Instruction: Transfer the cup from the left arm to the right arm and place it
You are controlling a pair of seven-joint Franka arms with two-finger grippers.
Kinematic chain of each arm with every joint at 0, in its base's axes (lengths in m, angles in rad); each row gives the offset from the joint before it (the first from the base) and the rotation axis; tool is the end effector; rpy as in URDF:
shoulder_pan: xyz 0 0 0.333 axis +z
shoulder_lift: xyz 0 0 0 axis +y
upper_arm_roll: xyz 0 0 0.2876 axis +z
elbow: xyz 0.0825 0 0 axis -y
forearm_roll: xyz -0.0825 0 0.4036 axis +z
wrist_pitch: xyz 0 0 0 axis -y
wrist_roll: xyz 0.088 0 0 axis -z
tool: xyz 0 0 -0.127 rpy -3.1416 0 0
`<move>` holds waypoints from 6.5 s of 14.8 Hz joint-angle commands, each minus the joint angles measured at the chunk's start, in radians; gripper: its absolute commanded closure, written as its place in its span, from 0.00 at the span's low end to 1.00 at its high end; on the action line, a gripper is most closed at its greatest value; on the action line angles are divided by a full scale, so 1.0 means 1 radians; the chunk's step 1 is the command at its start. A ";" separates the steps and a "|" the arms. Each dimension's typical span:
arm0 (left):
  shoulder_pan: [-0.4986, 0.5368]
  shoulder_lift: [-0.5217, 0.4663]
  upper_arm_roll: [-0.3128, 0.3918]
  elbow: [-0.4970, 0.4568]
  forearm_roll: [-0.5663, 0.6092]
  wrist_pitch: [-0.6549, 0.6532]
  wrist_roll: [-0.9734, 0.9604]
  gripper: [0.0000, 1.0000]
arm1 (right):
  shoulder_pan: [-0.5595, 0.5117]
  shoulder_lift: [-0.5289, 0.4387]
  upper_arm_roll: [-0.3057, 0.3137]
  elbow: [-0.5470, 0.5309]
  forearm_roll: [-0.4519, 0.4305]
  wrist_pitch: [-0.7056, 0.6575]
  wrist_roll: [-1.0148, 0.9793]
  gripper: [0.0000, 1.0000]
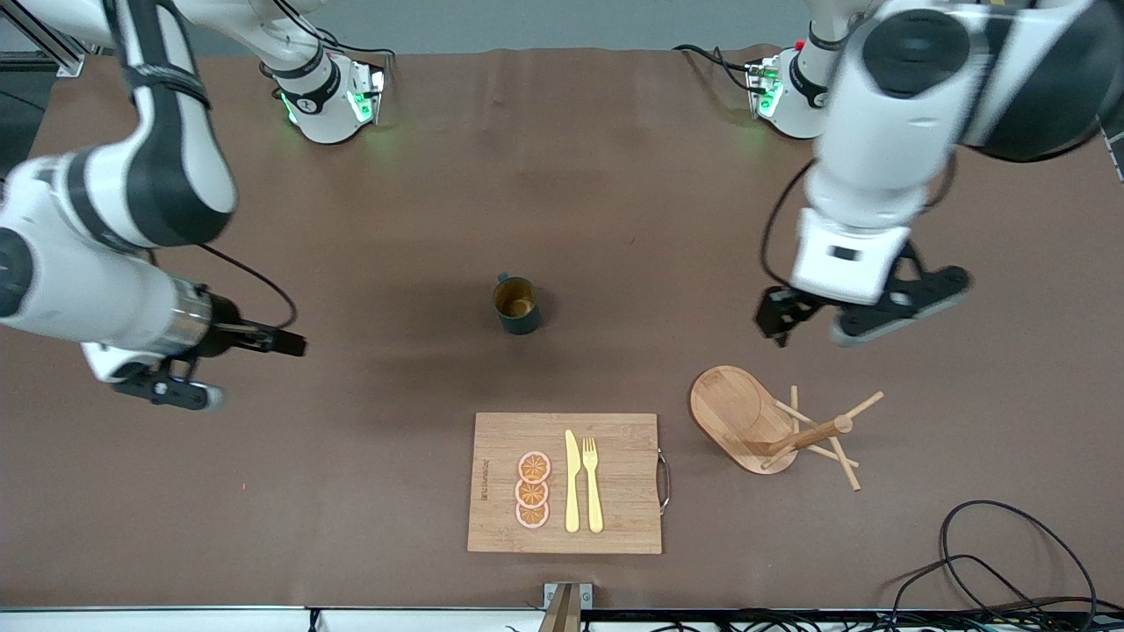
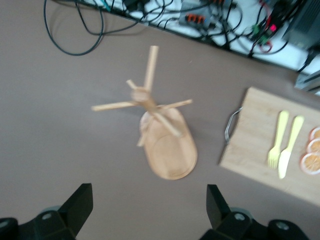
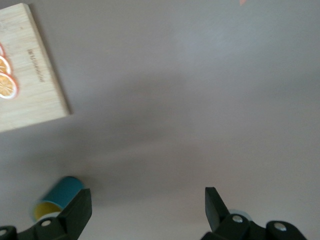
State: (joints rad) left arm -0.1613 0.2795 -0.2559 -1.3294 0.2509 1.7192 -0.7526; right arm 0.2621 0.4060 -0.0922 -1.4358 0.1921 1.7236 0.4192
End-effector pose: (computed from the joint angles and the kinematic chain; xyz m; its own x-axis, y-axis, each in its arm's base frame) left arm 0.6273 -0.2243 0.5440 0.9281 0.3088 0.2079 0.3257 -0.9441 -0.0518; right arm 0.6584 0.1423 0.4018 0.9482 -0.2694 -0.1681 -0.2866 -0.9541 -0.0874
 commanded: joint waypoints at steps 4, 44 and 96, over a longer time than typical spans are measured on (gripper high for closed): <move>0.138 -0.172 0.117 -0.042 -0.223 -0.178 0.490 0.00 | 0.222 0.103 -0.006 0.009 0.047 0.131 0.422 0.00; 0.124 -0.358 0.130 -0.304 -0.245 -0.110 0.615 0.00 | 0.230 0.159 -0.227 -0.083 -0.086 0.240 0.025 0.98; 0.126 -0.338 0.132 -0.211 -0.256 -0.205 0.639 0.00 | -0.285 -0.286 0.060 0.075 -0.212 -0.210 -0.497 0.00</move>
State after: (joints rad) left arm -0.0396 -0.0687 -0.1246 -1.5682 0.0055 1.5344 -0.1306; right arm -0.0005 0.1419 -0.0663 -1.3453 0.0136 1.5101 -0.0822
